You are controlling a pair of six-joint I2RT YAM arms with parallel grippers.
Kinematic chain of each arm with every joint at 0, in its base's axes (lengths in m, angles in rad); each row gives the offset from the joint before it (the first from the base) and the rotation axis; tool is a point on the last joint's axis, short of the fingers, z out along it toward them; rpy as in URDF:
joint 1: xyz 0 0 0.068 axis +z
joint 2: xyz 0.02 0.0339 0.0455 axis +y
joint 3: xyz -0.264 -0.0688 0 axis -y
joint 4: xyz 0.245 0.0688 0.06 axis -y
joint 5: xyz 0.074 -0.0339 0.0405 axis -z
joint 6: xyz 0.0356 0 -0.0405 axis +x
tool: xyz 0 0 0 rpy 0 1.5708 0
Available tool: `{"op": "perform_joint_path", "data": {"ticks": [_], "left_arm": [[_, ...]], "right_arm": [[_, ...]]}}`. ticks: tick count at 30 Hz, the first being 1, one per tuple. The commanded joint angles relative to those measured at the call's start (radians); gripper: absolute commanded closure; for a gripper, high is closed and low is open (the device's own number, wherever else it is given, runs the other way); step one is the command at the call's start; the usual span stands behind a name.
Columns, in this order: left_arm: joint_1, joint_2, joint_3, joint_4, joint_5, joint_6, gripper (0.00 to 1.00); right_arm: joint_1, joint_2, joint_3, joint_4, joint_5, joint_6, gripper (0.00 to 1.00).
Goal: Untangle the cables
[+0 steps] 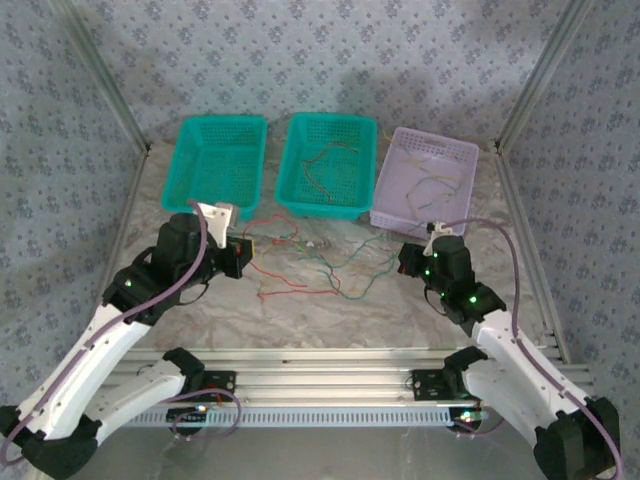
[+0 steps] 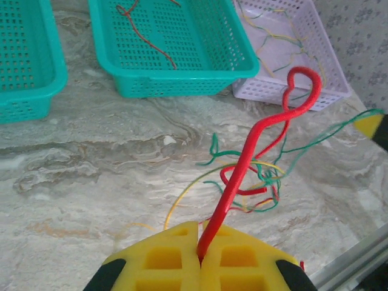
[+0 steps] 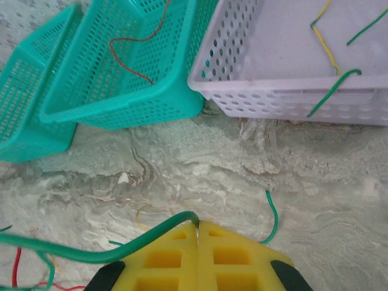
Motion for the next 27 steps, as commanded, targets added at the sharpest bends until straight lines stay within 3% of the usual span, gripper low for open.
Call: {"op": "perform_joint_path", "data": {"ticks": [1,12,20,27], "left_arm": [[0.014,-0.013,0.032,-0.038,-0.018,0.04,1.0],[0.032,-0.035,-0.009,-0.06,-0.06,0.056,1.0],[0.066,-0.021,-0.001,-0.101,-0.087,0.065,1.0],[0.121,-0.031,0.0,-0.117,-0.128,0.052,1.0]], "right_arm": [[-0.011,-0.06,0.087,-0.052,0.03,-0.016,1.0],[-0.023,-0.125,0.293,-0.198,0.1,-0.02,1.0],[-0.125,-0.139,0.399,-0.313,0.07,0.023,1.0],[-0.189,-0.102,0.479,-0.469,0.117,0.068,1.0]]}}
